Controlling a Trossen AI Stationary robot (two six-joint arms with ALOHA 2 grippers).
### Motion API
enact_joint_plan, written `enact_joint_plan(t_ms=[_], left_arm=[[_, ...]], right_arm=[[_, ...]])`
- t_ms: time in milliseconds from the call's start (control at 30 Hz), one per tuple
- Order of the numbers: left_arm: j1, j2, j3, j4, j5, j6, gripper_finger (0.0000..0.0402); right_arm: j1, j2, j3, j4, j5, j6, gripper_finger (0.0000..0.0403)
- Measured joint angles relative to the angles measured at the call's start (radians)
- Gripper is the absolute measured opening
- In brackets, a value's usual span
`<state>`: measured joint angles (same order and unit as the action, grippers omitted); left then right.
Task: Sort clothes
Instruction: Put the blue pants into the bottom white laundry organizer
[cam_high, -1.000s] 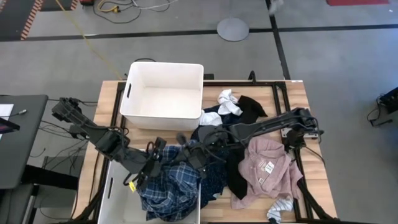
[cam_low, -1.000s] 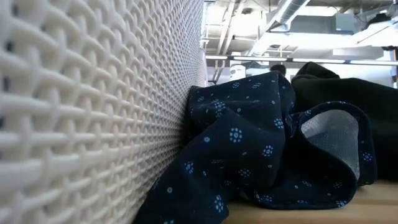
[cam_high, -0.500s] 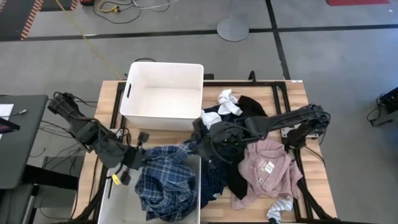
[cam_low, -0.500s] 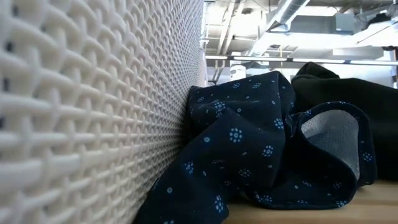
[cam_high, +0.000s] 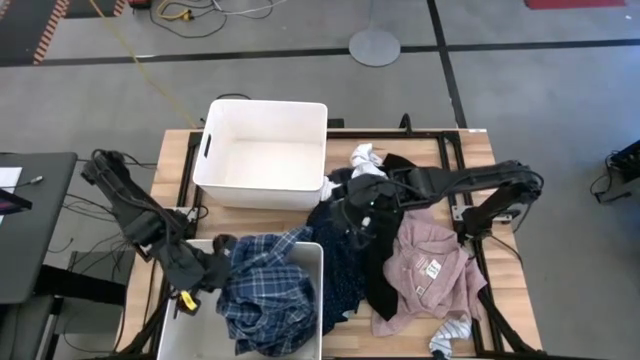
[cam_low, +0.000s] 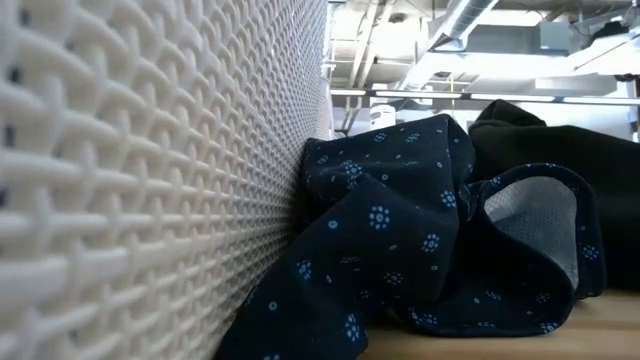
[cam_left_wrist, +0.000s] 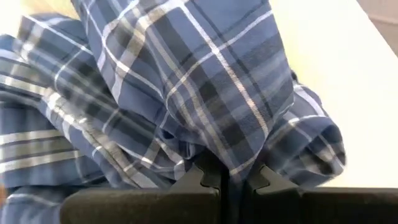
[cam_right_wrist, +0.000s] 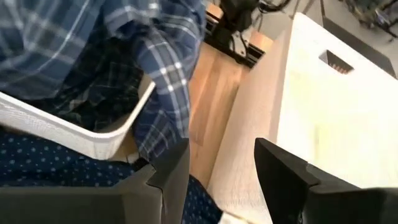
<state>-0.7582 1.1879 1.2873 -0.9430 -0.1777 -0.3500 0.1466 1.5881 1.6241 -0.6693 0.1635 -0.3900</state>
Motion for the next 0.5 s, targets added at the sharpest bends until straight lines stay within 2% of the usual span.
enact_joint_plan(t_ms=[200,500], left_arm=[[0.0,0.095,0.0,0.008,0.043,0.018,0.0],[0.027,0.216,0.0,-0.001,0.042,-0.01,0.0]], right_arm=[[-0.012,-0.013,0.0,-0.046,0.0,0.027,0.0194],[-0.009,-0.015,0.0,-0.059,-0.001,0.043,0.0194]])
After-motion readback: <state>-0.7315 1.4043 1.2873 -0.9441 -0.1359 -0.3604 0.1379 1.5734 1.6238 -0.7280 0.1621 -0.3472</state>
